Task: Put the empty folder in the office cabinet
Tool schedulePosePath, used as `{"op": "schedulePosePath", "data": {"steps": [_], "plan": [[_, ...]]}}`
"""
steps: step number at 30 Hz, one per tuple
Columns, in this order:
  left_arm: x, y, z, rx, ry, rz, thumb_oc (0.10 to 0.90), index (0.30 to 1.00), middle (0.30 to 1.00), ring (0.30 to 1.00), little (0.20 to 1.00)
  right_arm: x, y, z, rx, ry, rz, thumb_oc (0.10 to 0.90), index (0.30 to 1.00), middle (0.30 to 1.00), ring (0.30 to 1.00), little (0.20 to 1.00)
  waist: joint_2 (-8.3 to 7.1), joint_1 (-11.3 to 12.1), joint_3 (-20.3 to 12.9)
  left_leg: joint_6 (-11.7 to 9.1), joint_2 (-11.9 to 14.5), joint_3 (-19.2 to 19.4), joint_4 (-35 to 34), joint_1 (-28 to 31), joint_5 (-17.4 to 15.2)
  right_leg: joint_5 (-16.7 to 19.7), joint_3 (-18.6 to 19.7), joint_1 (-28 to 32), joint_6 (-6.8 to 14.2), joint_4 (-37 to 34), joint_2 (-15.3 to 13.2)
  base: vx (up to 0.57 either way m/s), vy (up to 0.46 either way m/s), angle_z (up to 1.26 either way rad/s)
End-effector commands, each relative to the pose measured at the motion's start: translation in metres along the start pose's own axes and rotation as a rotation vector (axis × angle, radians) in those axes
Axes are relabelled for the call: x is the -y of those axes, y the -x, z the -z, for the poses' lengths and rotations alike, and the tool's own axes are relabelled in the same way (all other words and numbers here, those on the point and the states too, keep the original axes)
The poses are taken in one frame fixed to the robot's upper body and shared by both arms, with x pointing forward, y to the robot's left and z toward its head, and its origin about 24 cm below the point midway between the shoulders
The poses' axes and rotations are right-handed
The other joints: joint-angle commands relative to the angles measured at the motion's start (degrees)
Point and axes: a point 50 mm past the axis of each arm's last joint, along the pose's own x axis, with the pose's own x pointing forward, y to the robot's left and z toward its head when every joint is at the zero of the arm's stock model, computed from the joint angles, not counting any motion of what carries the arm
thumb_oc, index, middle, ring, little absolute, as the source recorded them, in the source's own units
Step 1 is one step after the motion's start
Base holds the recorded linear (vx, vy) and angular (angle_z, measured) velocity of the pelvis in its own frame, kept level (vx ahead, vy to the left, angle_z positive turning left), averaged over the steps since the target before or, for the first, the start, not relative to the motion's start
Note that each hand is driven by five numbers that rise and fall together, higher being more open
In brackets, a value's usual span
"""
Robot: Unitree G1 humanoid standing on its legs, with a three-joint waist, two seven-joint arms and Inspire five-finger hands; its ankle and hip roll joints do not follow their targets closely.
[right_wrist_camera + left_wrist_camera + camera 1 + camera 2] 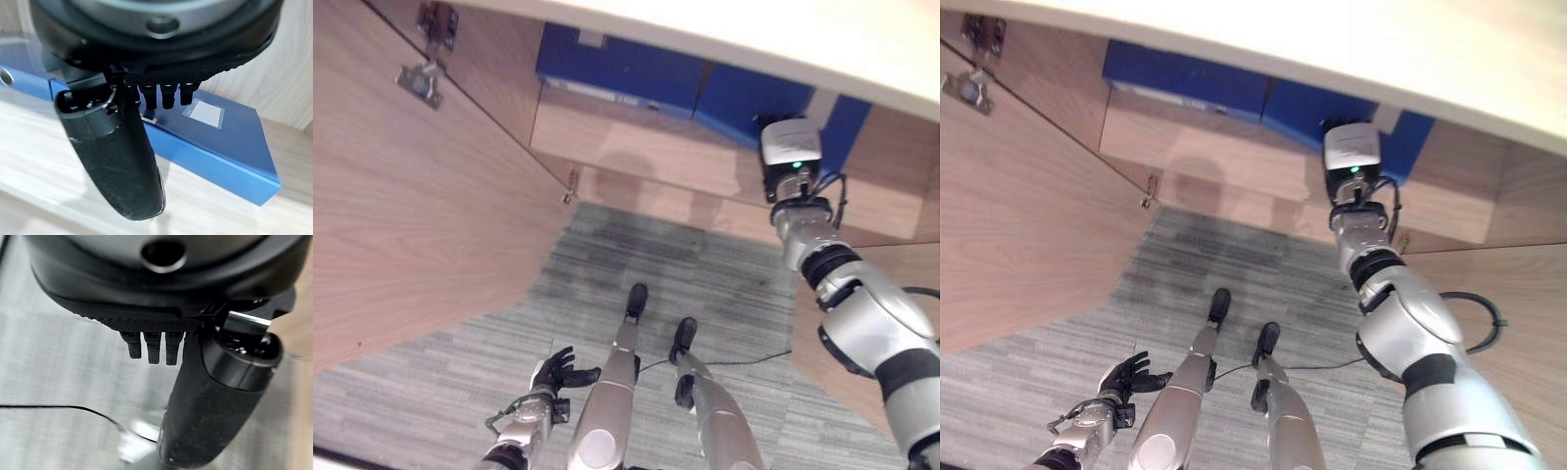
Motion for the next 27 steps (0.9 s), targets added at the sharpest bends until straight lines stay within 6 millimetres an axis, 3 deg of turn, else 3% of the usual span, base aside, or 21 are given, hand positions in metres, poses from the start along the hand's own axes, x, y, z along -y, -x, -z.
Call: {"op": "schedulePosePath", "data": {"steps": [1,7,8,10,11,13,16,17,24,26,27], "plan": [[-0.020,0.012,0.036,-0.084,-0.060,-0.048,0.800,0.900,0.900,0.900,0.900,0.031,-0.015,0.055,-0.077,0.299,0.124,0.800,0.900,0.900,0.900,0.900,-1.54,1.7,0.2,2.3,-3.0,-0.1,1.7,-0.9,-3.0,2.4,0.2,6.5,4.0,-10.7,-1.7,0.01,0.008,0.07],[-0.029,0.016,0.048,-0.114,-0.058,-0.070,0.800,0.900,0.900,0.900,0.900,0.045,-0.019,0.085,-0.080,0.526,0.094,0.800,0.900,0.900,0.900,0.900,-1.68,2.1,0.0,2.2,-3.5,-0.5,0.8,-1.5,-2.8,2.6,0.2,5.8,4.2,-11.1,-1.9,0.02,-0.002,0.07],[-0.029,0.017,0.048,-0.111,-0.052,-0.073,0.800,0.900,0.900,0.900,0.900,0.048,-0.019,0.099,-0.135,0.482,0.086,0.800,0.900,0.900,0.900,0.900,-1.77,1.9,0.0,2.2,-3.6,-0.5,0.6,-1.6,-2.7,2.8,0.1,5.6,4.2,-11.2,-1.9,0.01,0.001,0.05],[-0.029,0.017,0.049,-0.107,-0.048,-0.075,0.800,0.900,0.900,0.900,0.900,0.054,-0.020,0.108,-0.182,0.399,0.099,0.800,0.900,0.900,0.900,0.900,-1.80,1.9,0.0,2.2,-3.6,-0.4,0.3,-1.6,-2.6,3.0,0.1,5.5,4.3,-11.4,-1.9,0.00,0.000,0.00],[-0.030,0.019,0.051,-0.109,-0.049,-0.076,0.800,0.900,0.900,0.900,0.900,0.061,-0.022,0.112,-0.231,0.242,0.127,0.800,0.900,0.900,0.900,0.900,-1.71,1.8,0.1,2.2,-3.6,-0.4,0.2,-1.7,-2.4,3.1,0.2,5.2,4.3,-11.4,-1.9,0.00,0.000,0.00],[-0.031,0.020,0.053,-0.113,-0.046,-0.079,0.800,0.900,0.900,0.900,0.900,0.066,-0.023,0.114,-0.253,0.149,0.146,0.800,0.900,0.900,0.900,0.900,-1.71,1.8,0.1,2.1,-3.6,-0.4,0.0,-1.6,-2.4,3.2,0.3,5.1,4.4,-11.4,-1.9,0.00,0.000,0.00],[-0.037,0.020,0.054,-0.122,-0.044,-0.099,0.800,0.900,0.900,0.900,0.900,0.081,-0.031,0.109,-0.264,-0.135,0.183,0.800,0.900,0.900,0.900,0.900,-1.80,1.3,0.2,2.1,-3.5,-0.3,-0.4,-1.4,-2.3,3.5,0.5,4.9,4.5,-11.5,-1.9,0.00,0.006,-0.01],[-0.042,0.019,0.054,-0.130,-0.056,-0.115,0.800,0.900,0.900,0.900,0.900,0.096,-0.037,0.102,-0.255,-0.303,0.215,0.800,0.900,0.900,0.900,0.900,-1.83,1.2,0.2,2.0,-3.4,-0.2,-0.5,-1.4,-2.3,3.6,0.6,4.7,4.5,-11.5,-1.9,0.00,0.019,-0.05],[-0.056,0.018,0.049,-0.128,-0.086,-0.152,0.800,0.900,0.900,0.900,0.900,0.131,-0.047,0.103,-0.262,-0.395,0.289,0.800,0.900,0.900,0.900,0.900,-1.86,0.9,0.2,2.0,-3.4,-0.1,-1.0,-1.1,-2.2,3.8,1.0,4.6,4.5,-11.7,-1.9,0.00,0.005,-0.01],[-0.060,0.017,0.047,-0.134,-0.087,-0.172,0.800,0.900,0.900,0.900,0.900,0.138,-0.050,0.087,-0.227,-0.562,0.305,0.800,0.900,0.900,0.900,0.900,-2.16,0.5,0.1,1.9,-3.3,0.1,-1.4,-0.6,-2.2,3.9,1.4,4.7,4.4,-11.8,-1.7,0.00,0.000,0.00],[-0.060,0.017,0.047,-0.134,-0.087,-0.172,0.800,0.900,0.900,0.900,0.900,0.138,-0.050,0.087,-0.227,-0.562,0.305,0.800,0.900,0.900,0.900,0.900,-2.16,0.5,0.1,1.9,-3.3,0.1,-1.4,-0.6,-2.2,3.9,1.4,4.7,4.4,-11.8,-1.7,0.00,0.000,0.00]]}}
